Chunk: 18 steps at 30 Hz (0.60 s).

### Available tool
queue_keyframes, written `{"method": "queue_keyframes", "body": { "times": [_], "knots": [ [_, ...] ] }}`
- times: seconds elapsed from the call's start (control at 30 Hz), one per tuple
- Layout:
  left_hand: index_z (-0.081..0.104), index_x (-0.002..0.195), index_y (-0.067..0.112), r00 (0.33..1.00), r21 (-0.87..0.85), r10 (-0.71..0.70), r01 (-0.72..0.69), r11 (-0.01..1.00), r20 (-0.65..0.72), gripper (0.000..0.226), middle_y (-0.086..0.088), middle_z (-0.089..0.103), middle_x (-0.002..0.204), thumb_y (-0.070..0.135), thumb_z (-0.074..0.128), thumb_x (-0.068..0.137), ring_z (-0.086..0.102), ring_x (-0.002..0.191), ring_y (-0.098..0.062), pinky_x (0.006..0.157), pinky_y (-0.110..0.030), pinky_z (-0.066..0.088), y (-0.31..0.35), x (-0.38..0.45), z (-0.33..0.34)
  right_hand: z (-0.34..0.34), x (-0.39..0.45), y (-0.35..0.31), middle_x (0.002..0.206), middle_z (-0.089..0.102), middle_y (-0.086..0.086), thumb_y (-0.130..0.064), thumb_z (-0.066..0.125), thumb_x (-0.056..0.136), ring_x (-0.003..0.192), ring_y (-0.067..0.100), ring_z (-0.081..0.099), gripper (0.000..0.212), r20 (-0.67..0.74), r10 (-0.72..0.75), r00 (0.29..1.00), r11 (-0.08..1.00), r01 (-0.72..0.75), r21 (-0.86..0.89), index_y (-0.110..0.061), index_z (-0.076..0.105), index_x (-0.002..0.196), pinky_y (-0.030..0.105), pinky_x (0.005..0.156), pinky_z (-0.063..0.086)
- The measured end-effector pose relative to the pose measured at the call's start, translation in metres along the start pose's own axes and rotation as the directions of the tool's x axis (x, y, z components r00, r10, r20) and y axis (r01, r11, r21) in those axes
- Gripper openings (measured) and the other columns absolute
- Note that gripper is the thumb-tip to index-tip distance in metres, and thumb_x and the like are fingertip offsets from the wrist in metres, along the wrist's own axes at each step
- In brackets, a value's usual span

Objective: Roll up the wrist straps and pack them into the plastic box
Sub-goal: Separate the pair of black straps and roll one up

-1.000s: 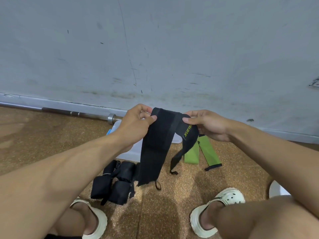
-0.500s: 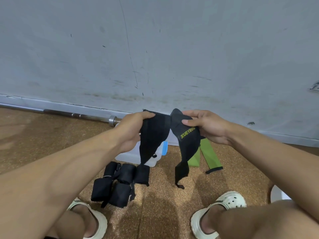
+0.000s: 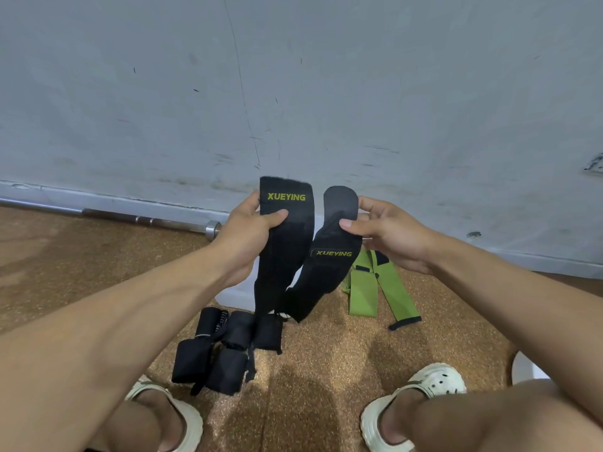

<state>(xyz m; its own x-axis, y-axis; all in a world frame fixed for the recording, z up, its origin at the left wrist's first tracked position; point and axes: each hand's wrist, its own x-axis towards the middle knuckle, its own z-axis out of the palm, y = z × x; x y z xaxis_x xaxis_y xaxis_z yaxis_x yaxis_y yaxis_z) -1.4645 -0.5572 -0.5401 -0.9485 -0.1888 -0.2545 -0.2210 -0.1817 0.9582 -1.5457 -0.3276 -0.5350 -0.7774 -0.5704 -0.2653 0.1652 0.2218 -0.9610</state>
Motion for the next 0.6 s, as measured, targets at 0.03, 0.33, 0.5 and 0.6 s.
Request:
{"method": "queue_keyframes", "body": {
  "times": [0.03,0.33,0.5,0.6],
  "knots": [
    [0.063,0.128,0.027,1.0,0.007,0.019,-0.019,1.0,0.018,0.031,0.001,0.077,0.113,0.01,0.056,0.104,0.074,0.105,-0.02,0.089,-0.038,0.057,0.0,0.0,0.0,0.001,0.0,0.0,0.123,0.074,0.008,-0.013,0.066,0.098,0.121,0.034,0.067,0.037,0.003,0.006,1.0,1.0,-0.006,-0.002,-0.017,0.062,0.134,0.045,0.1,0.047],
    [0.066,0.127,0.018,0.992,0.049,0.033,-0.039,0.998,0.121,0.033,-0.001,0.076,0.114,0.005,0.065,0.096,0.073,0.101,-0.017,0.077,-0.028,0.058,0.003,-0.005,0.003,0.014,-0.002,-0.007,0.113,0.078,0.009,-0.018,0.073,0.093,0.103,0.021,0.074,0.027,-0.1,-0.026,0.995,1.0,0.027,0.001,-0.011,0.069,0.118,0.032,0.085,0.055],
    [0.072,0.119,0.013,0.996,-0.009,0.022,-0.021,1.0,0.081,0.024,-0.001,0.078,0.105,0.022,0.066,0.097,0.074,0.092,-0.011,0.075,-0.023,0.057,0.003,-0.007,0.006,0.022,-0.003,-0.008,0.112,0.078,0.011,-0.016,0.072,0.094,0.108,0.027,0.074,0.03,-0.088,-0.031,0.996,0.999,0.033,0.022,-0.008,0.067,0.122,0.035,0.09,0.057],
    [0.073,0.12,0.014,0.994,0.011,0.033,-0.034,0.999,0.108,0.025,0.0,0.078,0.111,0.014,0.067,0.096,0.074,0.1,-0.011,0.078,-0.019,0.057,0.004,-0.007,0.004,0.025,-0.004,-0.01,0.11,0.078,0.013,-0.011,0.073,0.093,0.106,0.028,0.075,0.035,-0.09,-0.045,0.995,0.996,0.051,0.071,-0.006,0.064,0.126,0.032,0.088,0.059]
  ]
}}
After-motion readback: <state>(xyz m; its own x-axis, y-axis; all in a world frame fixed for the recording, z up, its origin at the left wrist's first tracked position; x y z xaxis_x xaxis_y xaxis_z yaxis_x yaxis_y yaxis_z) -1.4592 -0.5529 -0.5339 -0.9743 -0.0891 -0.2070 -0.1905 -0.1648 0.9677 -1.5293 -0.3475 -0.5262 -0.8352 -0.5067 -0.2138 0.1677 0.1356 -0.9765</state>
